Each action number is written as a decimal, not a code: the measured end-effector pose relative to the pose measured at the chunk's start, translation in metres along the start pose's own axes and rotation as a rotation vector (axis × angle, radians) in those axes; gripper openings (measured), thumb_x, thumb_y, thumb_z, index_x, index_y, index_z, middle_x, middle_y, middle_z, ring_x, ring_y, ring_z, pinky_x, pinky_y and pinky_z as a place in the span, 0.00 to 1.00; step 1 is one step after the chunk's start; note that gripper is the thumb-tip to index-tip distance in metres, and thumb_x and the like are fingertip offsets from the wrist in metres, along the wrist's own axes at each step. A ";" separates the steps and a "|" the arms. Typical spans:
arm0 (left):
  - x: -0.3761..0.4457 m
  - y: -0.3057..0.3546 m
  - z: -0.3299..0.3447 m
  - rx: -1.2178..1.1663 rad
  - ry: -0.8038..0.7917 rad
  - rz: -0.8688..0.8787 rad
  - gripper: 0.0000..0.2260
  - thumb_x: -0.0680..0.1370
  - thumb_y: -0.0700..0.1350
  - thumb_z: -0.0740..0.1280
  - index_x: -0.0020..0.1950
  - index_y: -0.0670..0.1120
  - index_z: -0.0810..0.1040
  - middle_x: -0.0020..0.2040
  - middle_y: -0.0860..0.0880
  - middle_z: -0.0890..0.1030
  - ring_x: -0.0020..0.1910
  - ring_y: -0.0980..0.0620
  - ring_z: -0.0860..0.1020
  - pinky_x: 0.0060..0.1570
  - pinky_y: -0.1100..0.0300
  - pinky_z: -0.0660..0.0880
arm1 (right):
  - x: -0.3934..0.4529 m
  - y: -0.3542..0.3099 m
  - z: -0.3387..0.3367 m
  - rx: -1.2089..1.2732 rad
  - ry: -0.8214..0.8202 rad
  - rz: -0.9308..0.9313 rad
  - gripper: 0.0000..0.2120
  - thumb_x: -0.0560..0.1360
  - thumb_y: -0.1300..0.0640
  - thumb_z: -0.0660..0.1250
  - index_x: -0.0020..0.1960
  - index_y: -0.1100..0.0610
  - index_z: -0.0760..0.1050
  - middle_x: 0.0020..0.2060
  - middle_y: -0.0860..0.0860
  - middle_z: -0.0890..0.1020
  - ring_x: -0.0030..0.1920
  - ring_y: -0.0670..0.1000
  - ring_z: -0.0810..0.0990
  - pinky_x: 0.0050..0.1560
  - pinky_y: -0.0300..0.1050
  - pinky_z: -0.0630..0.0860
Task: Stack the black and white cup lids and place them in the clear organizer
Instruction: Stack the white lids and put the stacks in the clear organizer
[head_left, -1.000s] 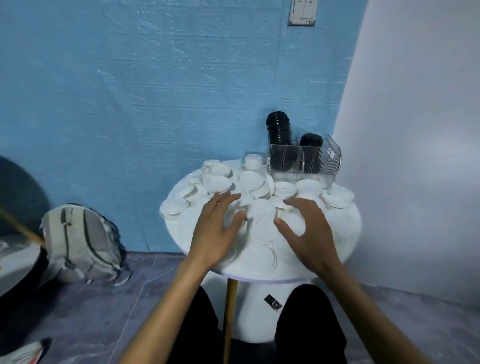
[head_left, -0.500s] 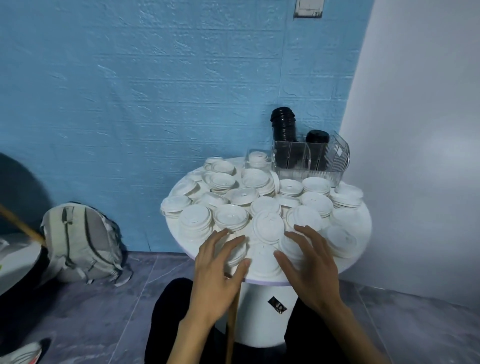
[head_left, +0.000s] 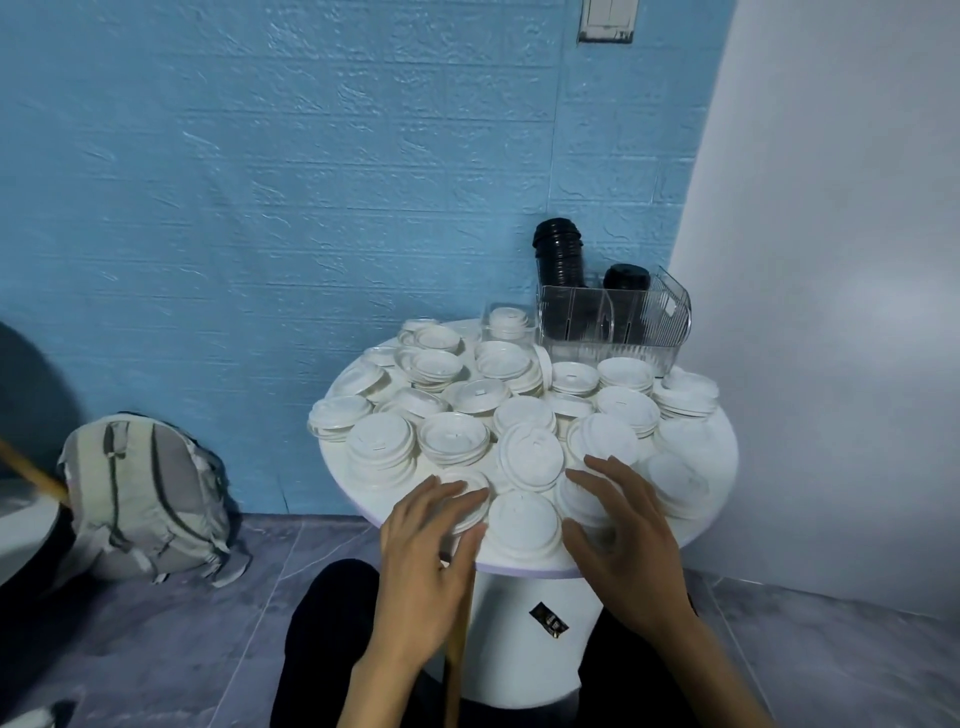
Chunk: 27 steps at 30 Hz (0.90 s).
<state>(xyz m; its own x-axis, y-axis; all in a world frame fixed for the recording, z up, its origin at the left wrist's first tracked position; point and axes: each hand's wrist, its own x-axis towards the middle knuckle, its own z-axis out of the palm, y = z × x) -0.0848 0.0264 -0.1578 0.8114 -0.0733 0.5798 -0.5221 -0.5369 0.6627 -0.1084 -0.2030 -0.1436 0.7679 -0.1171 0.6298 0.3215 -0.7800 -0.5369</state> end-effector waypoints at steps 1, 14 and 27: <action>-0.001 0.000 0.000 -0.005 0.004 -0.005 0.14 0.80 0.56 0.65 0.66 0.68 0.76 0.66 0.64 0.76 0.73 0.58 0.69 0.71 0.60 0.61 | 0.000 0.001 0.000 -0.005 0.002 -0.001 0.24 0.70 0.54 0.75 0.65 0.47 0.77 0.68 0.42 0.74 0.73 0.51 0.70 0.62 0.52 0.76; 0.007 0.039 -0.025 -0.482 0.131 -0.221 0.15 0.78 0.48 0.70 0.64 0.57 0.81 0.60 0.60 0.84 0.63 0.58 0.80 0.64 0.54 0.77 | -0.001 0.001 0.007 -0.058 0.034 0.001 0.24 0.68 0.57 0.80 0.62 0.47 0.79 0.66 0.39 0.75 0.72 0.49 0.72 0.61 0.45 0.73; 0.017 0.063 0.015 -0.428 0.108 -0.329 0.08 0.81 0.52 0.65 0.59 0.60 0.81 0.54 0.62 0.84 0.57 0.61 0.80 0.53 0.67 0.74 | -0.002 0.001 0.009 -0.123 0.083 -0.103 0.19 0.73 0.46 0.68 0.64 0.45 0.75 0.66 0.41 0.75 0.71 0.52 0.73 0.60 0.48 0.78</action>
<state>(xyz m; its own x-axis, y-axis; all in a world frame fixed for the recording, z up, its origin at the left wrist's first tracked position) -0.1002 -0.0206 -0.1136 0.9300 0.1394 0.3400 -0.3239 -0.1259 0.9377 -0.1050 -0.1979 -0.1507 0.6843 -0.0797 0.7249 0.3213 -0.8594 -0.3977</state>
